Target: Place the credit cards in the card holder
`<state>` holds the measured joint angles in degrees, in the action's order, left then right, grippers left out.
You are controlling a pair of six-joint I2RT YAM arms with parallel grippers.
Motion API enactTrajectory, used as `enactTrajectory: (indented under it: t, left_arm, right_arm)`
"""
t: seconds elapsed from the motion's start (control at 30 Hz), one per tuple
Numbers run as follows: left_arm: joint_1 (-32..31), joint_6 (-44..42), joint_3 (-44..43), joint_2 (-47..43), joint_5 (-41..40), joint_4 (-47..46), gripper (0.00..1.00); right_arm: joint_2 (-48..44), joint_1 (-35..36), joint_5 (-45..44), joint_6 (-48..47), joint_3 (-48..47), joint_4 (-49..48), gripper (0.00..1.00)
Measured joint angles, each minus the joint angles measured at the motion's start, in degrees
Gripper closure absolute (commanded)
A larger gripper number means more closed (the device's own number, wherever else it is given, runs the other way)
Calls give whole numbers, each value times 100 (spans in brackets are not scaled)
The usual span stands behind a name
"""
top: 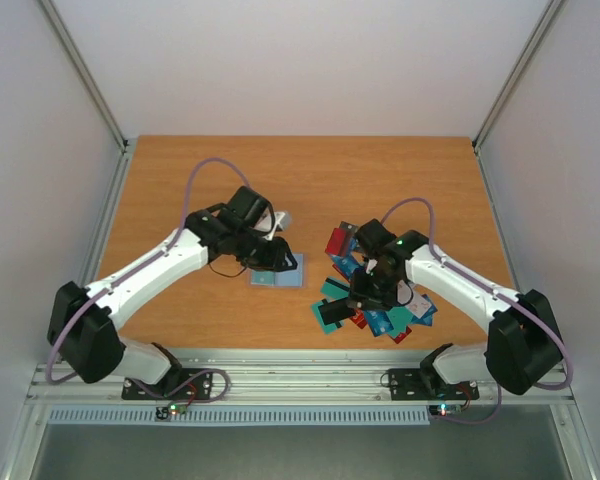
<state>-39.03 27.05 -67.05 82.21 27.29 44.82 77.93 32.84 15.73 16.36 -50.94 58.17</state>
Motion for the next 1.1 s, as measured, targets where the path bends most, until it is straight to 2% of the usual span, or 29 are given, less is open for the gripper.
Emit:
enactTrajectory:
  t: [0.27,0.63,1.1]
  left_arm:
    - [575,280,-157,-470,590,-13,68]
    - [584,866,-387,-549,1394,-527,67]
    - [389,1102,-356,-549,1626,-920,69]
  right_arm:
    - [-173,2,901,-557,-848,-149,50]
    - [-144,118,2131,-1152,-1585,-442,50]
    - [66,227,2636,-1300,-2026,-522,49]
